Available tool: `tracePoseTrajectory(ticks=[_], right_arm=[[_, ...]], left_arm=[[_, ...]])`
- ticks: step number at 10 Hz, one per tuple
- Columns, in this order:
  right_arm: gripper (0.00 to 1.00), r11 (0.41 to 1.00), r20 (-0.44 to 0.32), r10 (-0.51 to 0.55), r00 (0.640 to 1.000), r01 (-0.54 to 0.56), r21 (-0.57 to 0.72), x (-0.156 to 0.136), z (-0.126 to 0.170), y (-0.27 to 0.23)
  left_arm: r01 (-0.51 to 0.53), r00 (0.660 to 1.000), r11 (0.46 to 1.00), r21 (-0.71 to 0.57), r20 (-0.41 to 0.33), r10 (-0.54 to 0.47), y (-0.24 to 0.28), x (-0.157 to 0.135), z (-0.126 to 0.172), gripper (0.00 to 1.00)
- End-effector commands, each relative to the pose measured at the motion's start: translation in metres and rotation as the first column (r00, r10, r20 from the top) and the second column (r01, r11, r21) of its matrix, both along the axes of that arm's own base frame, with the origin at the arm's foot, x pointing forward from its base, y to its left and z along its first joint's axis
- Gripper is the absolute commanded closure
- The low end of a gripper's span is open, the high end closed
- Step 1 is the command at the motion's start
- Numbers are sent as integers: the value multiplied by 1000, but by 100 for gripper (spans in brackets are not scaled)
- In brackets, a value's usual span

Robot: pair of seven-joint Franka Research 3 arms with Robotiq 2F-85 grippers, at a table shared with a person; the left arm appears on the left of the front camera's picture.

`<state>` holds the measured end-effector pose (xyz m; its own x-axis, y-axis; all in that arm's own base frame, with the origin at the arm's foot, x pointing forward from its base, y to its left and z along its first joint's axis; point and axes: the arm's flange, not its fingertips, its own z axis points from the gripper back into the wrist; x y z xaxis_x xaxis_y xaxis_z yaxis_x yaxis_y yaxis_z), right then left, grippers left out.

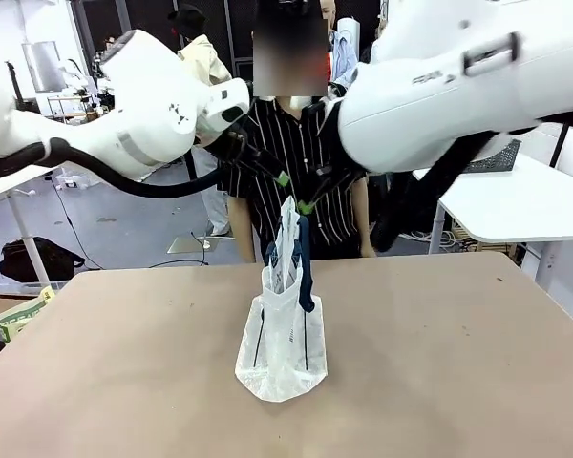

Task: Transfer purchased items from the store into the shopping bag.
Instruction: Open the Reusable shopping bag in the center of the table.

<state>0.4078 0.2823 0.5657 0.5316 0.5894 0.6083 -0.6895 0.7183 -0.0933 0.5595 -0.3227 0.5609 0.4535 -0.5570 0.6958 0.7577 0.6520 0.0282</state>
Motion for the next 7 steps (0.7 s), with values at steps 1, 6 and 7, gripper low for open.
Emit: tracePoseTrajectory(ticks=[1, 6, 7], right_arm=[[0, 998, -64, 57, 996, -57, -5, 4, -10, 19], [0, 998, -155, 56, 986, -54, 16, 14, -48, 29], [0, 998, -157, 58, 986, -57, 13, 17, -54, 31]], left_arm=[[44, 997, 997, 64, -67, -40, 0, 25, 1, 0], [93, 977, 994, 54, -200, -81, -20, 41, -33, 0], [87, 972, 994, 66, -225, -70, -19, 44, -38, 0]])
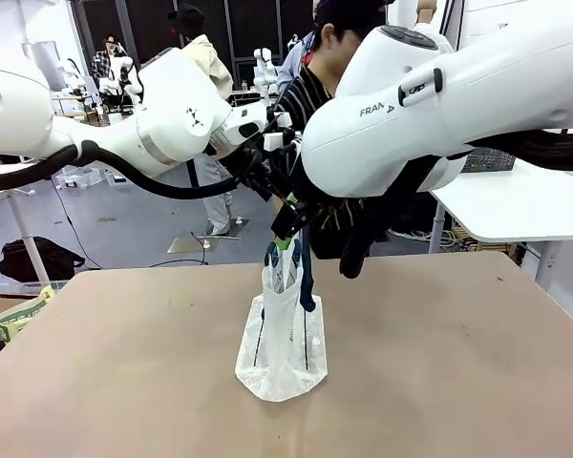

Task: Transfer purchased items from the store into the shopping bag.
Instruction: Open the Reusable shopping bag in the center of the table.

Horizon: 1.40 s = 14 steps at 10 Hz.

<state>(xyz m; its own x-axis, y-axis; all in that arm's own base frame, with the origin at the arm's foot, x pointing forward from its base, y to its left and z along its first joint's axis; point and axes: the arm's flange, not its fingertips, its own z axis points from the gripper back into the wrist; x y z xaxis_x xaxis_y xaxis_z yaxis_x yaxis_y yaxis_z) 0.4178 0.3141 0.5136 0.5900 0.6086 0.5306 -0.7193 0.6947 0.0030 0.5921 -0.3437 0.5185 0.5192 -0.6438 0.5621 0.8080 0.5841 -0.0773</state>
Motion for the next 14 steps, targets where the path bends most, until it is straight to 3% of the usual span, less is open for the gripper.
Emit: tracePoseTrajectory(ticks=[1, 5, 6, 7, 11, 12, 14], right_arm=[[0, 1000, -32, 27, 999, -26, 11, 8, -7, 1], [0, 999, -41, 39, 998, -40, -9, 12, -23, 6], [4, 999, -31, 38, 999, -39, -22, 12, -22, 6], [22, 999, -16, 35, 999, -36, -40, 12, -23, 9], [95, 998, -13, 30, 999, -30, -47, 12, -24, 11], [100, 998, -10, 22, 1000, -22, -57, 11, -23, 11], [100, 997, -6, -13, 1000, 13, -74, 11, -24, 9]], left_arm=[[-8, 998, 1000, 20, -60, 9, 2, 12, 1, 0], [8, 991, 997, 72, -132, 2, -2, 15, -15, 0], [10, 990, 997, 74, -138, 0, -3, 16, -16, 0], [17, 990, 997, 81, -141, -5, -3, 15, -17, 16], [5, 989, 997, 83, -149, 8, 0, 13, -16, 95], [4, 989, 997, 82, -150, 8, 0, 13, -16, 100], [-7, 990, 996, 84, -143, 19, 7, 13, -16, 100]])
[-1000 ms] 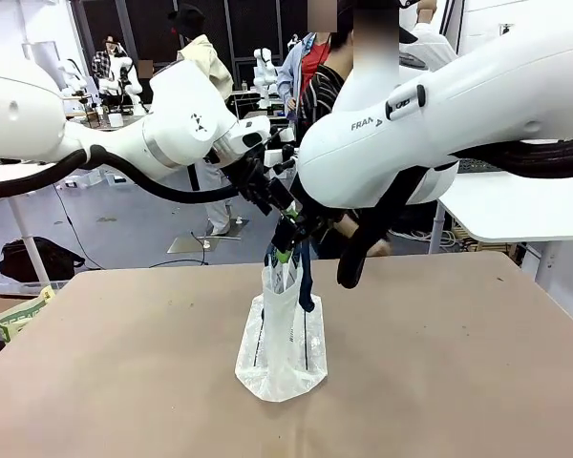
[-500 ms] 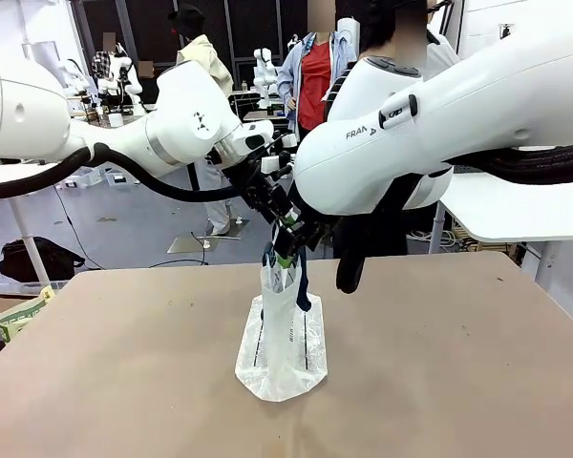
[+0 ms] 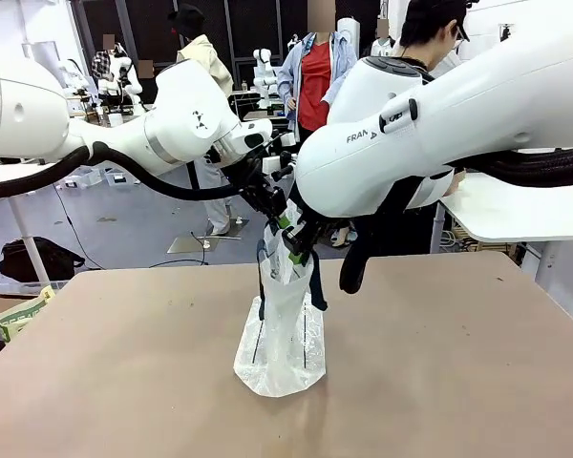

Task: Transfer purchased items from the store into the shopping bag.
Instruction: Open the Reusable shopping bag in the center of the table.

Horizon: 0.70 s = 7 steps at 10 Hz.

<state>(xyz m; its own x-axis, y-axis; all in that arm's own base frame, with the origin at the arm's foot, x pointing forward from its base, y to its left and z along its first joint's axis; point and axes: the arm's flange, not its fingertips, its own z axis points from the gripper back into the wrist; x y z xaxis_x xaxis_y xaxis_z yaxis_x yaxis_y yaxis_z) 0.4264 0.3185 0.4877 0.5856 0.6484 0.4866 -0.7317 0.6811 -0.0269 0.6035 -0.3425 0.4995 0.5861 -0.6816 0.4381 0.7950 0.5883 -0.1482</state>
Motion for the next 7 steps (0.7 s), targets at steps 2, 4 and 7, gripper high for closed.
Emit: tracePoseTrajectory(ticks=[2, 4, 7], right_arm=[[100, 998, 3, -61, 998, 61, -23, 3, 0, -1], [100, 996, 6, -84, 996, 84, -33, 4, 1, -3], [100, 990, -3, -129, 992, 129, -51, 7, 1, -8]], left_arm=[[-44, 999, 999, -3, 2, 44, 18, 0, 3, 100], [-99, 995, 995, -6, 20, 99, 42, -4, 3, 100], [-150, 988, 988, 23, 21, 150, 103, -23, 1, 100]])
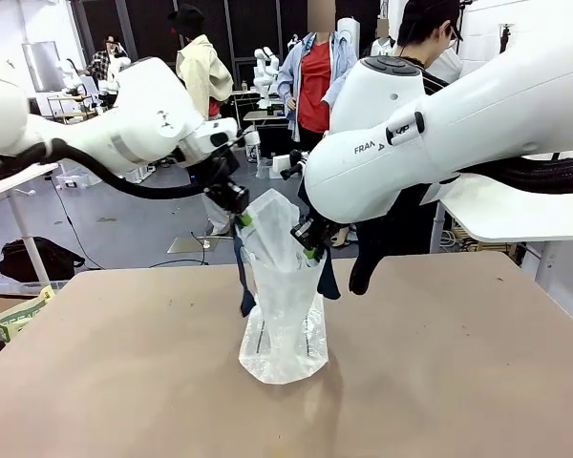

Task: Transfer purchased items from the store into the shopping bag.
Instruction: Open the Reusable shopping bag in the center of the table.

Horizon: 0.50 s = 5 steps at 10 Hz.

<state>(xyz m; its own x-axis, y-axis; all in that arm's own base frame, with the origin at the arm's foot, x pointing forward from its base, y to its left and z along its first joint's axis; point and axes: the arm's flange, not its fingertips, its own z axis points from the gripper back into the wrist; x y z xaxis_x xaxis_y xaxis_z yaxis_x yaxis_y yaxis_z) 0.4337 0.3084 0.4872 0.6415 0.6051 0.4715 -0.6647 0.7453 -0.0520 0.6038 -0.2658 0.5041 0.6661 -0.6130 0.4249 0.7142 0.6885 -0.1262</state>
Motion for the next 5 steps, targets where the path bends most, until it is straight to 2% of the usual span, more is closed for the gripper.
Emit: tracePoseTrajectory(ticks=[1, 3, 5], right_arm=[[100, 998, -14, -54, 998, 54, -25, 0, 2, -1], [100, 995, -19, -91, 996, 90, -35, 1, 3, -11], [100, 992, -23, -117, 993, 116, -40, 4, 2, -16]], left_arm=[[-63, 998, 998, 17, 1, 63, 52, -34, -5, 100], [-125, 992, 990, 58, 19, 125, 98, -54, -7, 100], [-208, 977, 977, 46, 46, 206, 137, -71, -5, 100]])
